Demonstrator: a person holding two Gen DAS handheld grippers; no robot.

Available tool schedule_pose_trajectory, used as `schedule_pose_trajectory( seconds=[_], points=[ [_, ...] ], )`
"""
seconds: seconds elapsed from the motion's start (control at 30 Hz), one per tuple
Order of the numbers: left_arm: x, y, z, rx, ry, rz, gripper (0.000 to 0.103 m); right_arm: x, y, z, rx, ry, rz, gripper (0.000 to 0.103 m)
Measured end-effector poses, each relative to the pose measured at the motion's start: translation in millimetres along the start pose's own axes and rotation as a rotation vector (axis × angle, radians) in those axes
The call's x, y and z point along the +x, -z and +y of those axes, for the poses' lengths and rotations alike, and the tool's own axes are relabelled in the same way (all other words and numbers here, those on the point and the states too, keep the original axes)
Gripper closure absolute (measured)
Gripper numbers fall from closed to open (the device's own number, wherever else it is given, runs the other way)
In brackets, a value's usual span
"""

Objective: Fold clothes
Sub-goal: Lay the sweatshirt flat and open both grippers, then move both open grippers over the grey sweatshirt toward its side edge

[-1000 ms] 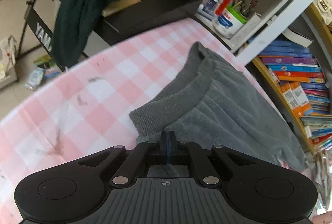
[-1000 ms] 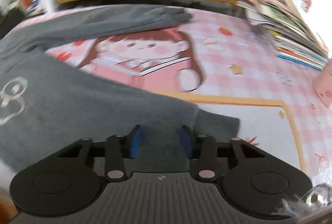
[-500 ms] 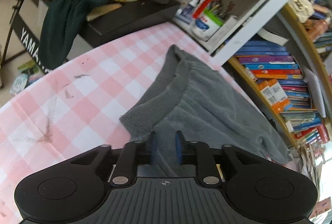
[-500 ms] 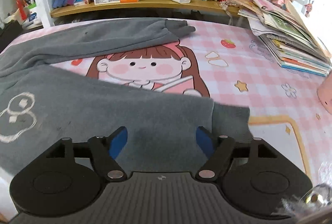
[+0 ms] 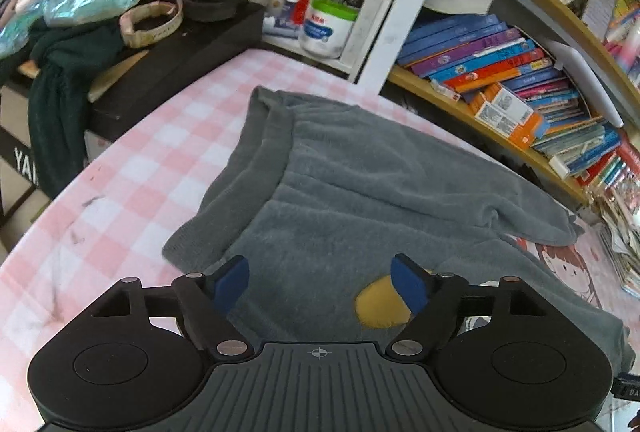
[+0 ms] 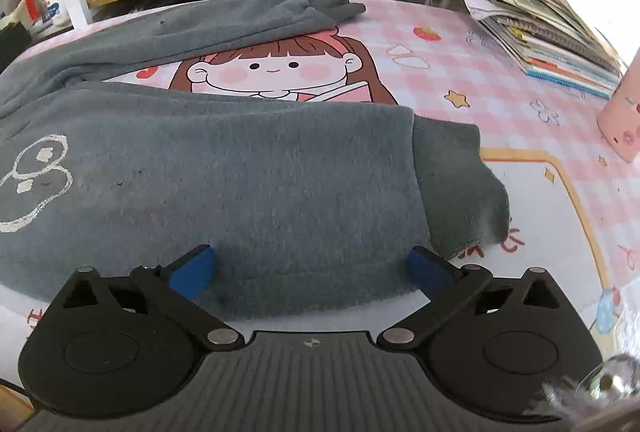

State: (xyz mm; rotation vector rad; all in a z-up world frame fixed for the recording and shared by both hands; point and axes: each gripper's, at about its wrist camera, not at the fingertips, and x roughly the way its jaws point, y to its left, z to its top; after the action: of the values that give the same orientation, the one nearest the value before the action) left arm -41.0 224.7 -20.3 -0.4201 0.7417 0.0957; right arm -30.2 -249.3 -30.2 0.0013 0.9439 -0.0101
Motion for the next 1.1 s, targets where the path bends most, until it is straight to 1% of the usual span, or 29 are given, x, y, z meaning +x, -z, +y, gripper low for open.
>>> schedule_pose_trajectory(
  seconds=[0.03,0.1,0.13,0.17,0.2,0.23,0.27,0.3,0.37,0.47,0.5,0.53,0.6,0.63,0.67,0.7,0.73,0.77,0.8,0.87,1.03,1.1],
  points=[
    [0.2,0.7,4.1,-0.018,0.007,0.009,0.023,0.1,0.6,-0.6,0.006,-0.002,-0.002,0.000],
    [2.0,1.6,14.9,-0.066,0.040,0.029,0.027,0.3,1.7,-0.5,0.011,-0.004,-0.009,0.000],
    [3.1,2.2,21.1,-0.097,0.044,0.035,0.037,0.4,1.6,-0.2,0.013,-0.004,-0.010,0.000],
    [4.3,2.7,27.3,-0.131,0.037,0.041,0.054,0.7,1.4,0.1,0.013,-0.004,-0.010,0.000],
    [5.5,2.9,34.1,-0.166,0.022,0.049,0.064,0.9,1.2,0.3,0.014,-0.003,-0.010,0.000],
    [6.1,3.1,39.5,-0.192,0.012,0.051,0.077,1.0,0.9,0.4,0.015,-0.003,-0.010,0.000],
    [6.5,3.4,44.7,-0.216,0.004,0.053,0.083,1.1,0.8,0.6,0.015,-0.002,-0.010,0.000],
    [6.6,4.0,49.3,-0.233,0.002,0.055,0.085,1.0,0.9,0.8,0.016,-0.001,-0.011,0.000],
    [7.6,5.5,57.5,-0.261,-0.008,0.060,0.097,0.9,0.9,1.0,0.016,0.000,-0.012,0.000],
    [7.5,7.0,62.0,-0.282,-0.002,0.058,0.096,0.7,1.1,1.3,0.019,0.004,-0.013,0.000],
    [7.1,6.7,59.9,-0.267,-0.007,0.059,0.096,0.6,1.2,1.3,0.020,0.006,-0.013,0.000],
    [6.5,6.4,57.2,-0.250,-0.012,0.059,0.095,0.5,1.1,1.2,0.020,0.006,-0.013,0.000],
    [3.4,5.2,48.5,-0.205,-0.016,0.055,0.083,0.4,1.1,1.3,0.023,0.008,-0.013,0.000],
    [1.3,4.5,42.4,-0.179,-0.010,0.046,0.068,0.3,1.0,1.7,0.024,0.010,-0.012,0.000],
    [-0.8,3.8,36.1,-0.150,-0.006,0.036,0.051,0.2,0.8,2.4,0.023,0.015,-0.012,0.000],
    [-3.0,3.4,28.9,-0.117,-0.006,0.022,0.043,0.1,0.6,3.2,0.023,0.019,-0.011,0.000],
    [-5.4,3.1,21.0,-0.079,-0.011,0.006,0.031,0.1,0.3,3.9,0.021,0.022,-0.010,0.000],
    [-8.4,2.8,11.5,-0.030,-0.027,-0.016,0.028,-0.1,-0.3,4.4,0.019,0.024,-0.008,0.000],
    [-10.3,2.1,3.8,0.012,-0.036,-0.028,0.027,-0.4,-0.9,4.7,0.018,0.025,-0.006,0.000],
    [-11.7,0.7,-10.3,0.084,-0.037,-0.030,0.019,-1.8,-1.6,5.6,0.017,0.029,-0.005,0.000],
    [-10.2,3.4,-33.3,0.185,-0.033,-0.015,0.007,-11.8,-2.4,13.6,-0.022,0.027,-0.044,0.000],
    [-8.4,4.7,-40.1,0.211,-0.036,-0.007,0.005,-16.0,-3.4,17.5,-0.044,0.026,-0.060,0.000]
  ],
)
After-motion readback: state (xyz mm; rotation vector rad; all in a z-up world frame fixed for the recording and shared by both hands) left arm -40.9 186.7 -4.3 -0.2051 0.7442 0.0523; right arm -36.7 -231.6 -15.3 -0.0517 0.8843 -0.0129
